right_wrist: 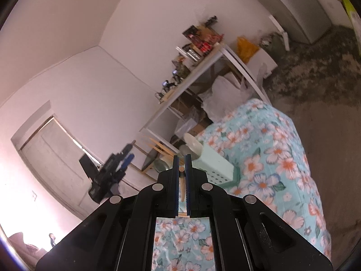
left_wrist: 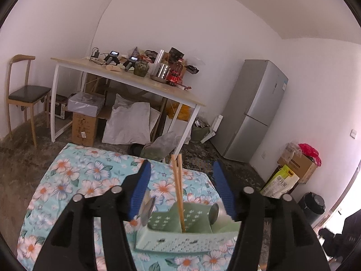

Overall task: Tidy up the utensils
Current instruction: 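Lower the upright chopstick into the green holder and open the right tool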

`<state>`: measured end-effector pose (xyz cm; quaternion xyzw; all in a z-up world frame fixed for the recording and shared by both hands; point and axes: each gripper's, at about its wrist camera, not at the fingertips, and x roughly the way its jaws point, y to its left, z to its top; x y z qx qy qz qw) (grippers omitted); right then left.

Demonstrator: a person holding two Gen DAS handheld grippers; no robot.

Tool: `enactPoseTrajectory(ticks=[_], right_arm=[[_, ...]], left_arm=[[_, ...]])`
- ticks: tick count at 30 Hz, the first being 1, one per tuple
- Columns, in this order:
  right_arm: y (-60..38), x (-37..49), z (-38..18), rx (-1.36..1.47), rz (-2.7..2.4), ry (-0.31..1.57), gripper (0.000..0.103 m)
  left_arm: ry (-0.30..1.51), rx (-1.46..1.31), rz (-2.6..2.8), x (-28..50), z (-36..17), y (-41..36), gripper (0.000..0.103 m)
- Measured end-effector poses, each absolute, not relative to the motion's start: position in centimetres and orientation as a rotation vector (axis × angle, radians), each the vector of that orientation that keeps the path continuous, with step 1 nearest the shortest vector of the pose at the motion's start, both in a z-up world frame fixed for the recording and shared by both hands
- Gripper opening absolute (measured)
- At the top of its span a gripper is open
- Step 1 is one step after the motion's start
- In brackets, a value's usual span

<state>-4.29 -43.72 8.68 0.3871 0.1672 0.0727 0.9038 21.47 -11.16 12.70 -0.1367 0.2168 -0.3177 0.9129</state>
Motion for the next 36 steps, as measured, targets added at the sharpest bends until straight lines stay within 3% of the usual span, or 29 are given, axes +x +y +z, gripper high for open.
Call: enactPoseTrajectory(ticks=[8,21,36], right_arm=[[-42.8,-3.4,14.2,0.679,0.234,0.263,0.003],[-41.7,3.8,18.8,0.552,0.281,0.251,0.003],[-38.6,11.1,21.1,0.358,0.219,0.315,0.003]], left_arm=[[0.496,-0.289,-0.609,18.6,10.1,-6.9,0.068],[0.704,-0.281,-0.509,15.2,1.7,-1.4,0.068],[0.736,-0.342,-0.440,15.0,-0.7,2.1,0.068]])
